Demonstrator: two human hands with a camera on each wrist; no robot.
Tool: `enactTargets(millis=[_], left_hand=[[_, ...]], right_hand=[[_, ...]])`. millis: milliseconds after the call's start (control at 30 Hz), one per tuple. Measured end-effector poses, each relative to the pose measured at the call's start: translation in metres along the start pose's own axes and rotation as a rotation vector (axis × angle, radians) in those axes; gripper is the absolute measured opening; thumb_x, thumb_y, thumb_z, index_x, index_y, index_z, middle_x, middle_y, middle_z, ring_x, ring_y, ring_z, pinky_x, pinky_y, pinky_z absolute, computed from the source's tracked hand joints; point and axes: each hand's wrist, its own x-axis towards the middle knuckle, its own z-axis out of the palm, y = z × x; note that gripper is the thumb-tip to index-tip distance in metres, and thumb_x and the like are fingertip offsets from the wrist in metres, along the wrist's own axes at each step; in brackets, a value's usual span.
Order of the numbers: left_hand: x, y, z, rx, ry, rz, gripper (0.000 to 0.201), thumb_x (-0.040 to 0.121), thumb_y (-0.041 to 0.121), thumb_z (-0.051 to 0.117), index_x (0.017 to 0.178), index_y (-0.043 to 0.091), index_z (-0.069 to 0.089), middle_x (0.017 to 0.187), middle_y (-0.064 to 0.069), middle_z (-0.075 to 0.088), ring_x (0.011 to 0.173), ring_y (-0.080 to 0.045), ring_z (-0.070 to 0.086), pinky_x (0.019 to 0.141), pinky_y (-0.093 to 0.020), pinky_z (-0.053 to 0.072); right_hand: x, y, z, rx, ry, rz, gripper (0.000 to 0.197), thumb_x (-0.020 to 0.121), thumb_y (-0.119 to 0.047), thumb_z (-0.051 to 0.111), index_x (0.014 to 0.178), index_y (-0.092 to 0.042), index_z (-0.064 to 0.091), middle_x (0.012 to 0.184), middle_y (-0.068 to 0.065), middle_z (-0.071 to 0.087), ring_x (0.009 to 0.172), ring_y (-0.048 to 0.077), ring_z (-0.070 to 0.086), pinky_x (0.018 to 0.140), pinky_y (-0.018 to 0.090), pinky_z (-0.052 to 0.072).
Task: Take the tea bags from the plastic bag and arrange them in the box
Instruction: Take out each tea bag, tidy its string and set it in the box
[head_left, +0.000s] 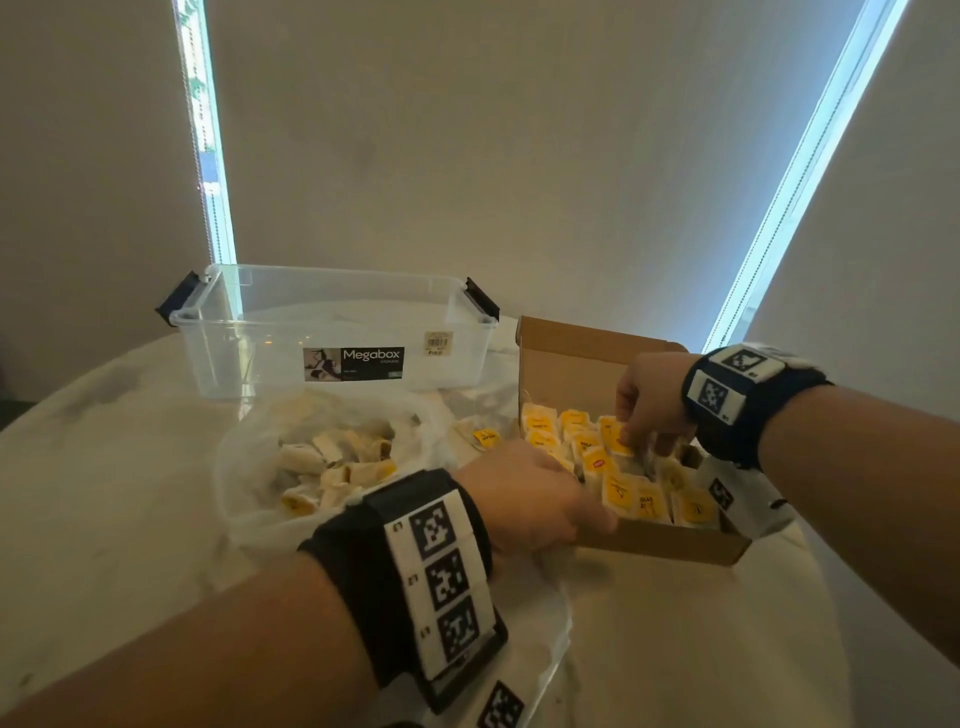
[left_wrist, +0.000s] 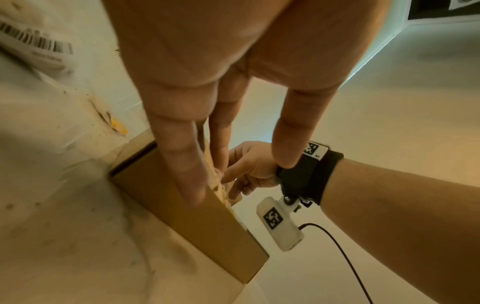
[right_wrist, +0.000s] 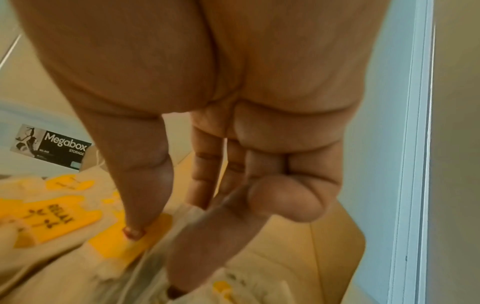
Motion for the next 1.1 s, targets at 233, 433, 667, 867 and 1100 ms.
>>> enactTargets(millis=[233,433,667,867,1100], left_hand=[[-0.031,0.041,-0.028,-0.223,0.103,0.037,0.012,0.089,0.006,0.068,0.100,0.005,0.064,0.096,-0.015,0.070,0.061,-0.017,0.067,0.052,-0.026,0.056],[-0.009,0.083,-0.059,0.095,0.383,0.009,0.009,0.090,0.003,0.062,0.081,0.005,0.061,0.078,-0.009,0.060,0.063,-0.019,0.057,0.053,-0.026,0.050],[0.057,0.072,-0.050,1.089,0.299,-0.300,0.023,0.093,0.021,0.068,0.109,0.005,0.071,0.101,-0.007,0.071,0.091,-0.020,0.069,0.079,-0.029,0.055],[0.114,0.058,-0.040,1.549,0.198,-0.342,0.039,0.093,0.031,0.065,0.126,0.012,0.064,0.119,-0.005,0.066,0.109,-0.023,0.064,0.091,-0.032,0.052],[0.143,0.037,-0.035,1.513,0.258,-0.384,0.026,0.102,0.025,0.048,0.081,0.013,0.058,0.073,0.000,0.049,0.061,-0.013,0.047,0.057,-0.023,0.042]], right_hand=[[-0.051,-0.017,-0.033,0.045,0.388,-0.144,0.005,0.086,-0.021,0.074,0.086,-0.020,0.069,0.088,-0.001,0.070,0.078,0.013,0.065,0.071,0.027,0.057],[-0.134,-0.032,-0.014,0.250,0.314,-0.377,0.007,0.084,-0.026,0.076,0.079,-0.025,0.072,0.071,-0.009,0.068,0.067,0.006,0.063,0.069,0.026,0.057],[-0.179,0.011,0.019,0.315,0.223,-0.449,0.007,0.087,-0.030,0.071,0.080,-0.029,0.069,0.075,-0.011,0.067,0.069,0.004,0.062,0.057,0.010,0.047],[-0.205,0.073,0.037,0.517,0.159,-0.418,0.007,0.080,-0.039,0.077,0.082,-0.034,0.071,0.070,-0.020,0.067,0.057,-0.005,0.059,0.052,0.007,0.044],[-0.203,0.106,0.043,0.549,0.141,-0.395,0.024,0.072,-0.050,0.076,0.089,-0.058,0.061,0.072,-0.027,0.067,0.058,-0.006,0.061,0.054,0.010,0.047]])
